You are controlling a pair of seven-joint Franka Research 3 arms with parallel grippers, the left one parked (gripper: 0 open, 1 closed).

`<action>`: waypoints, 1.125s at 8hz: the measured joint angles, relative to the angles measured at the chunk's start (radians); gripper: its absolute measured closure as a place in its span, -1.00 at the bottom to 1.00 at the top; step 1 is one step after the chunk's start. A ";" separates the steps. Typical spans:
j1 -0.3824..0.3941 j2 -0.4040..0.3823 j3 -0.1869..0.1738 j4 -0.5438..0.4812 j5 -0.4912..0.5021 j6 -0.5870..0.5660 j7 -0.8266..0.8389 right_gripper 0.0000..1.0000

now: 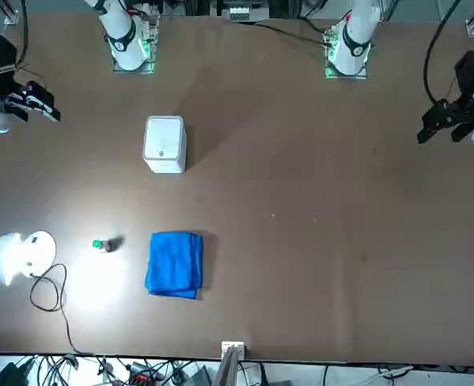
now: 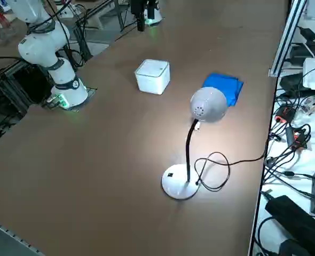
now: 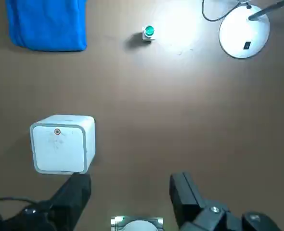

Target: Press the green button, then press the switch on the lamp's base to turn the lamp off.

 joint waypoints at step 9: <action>-0.001 0.000 -0.001 0.000 0.004 0.000 0.000 -1.00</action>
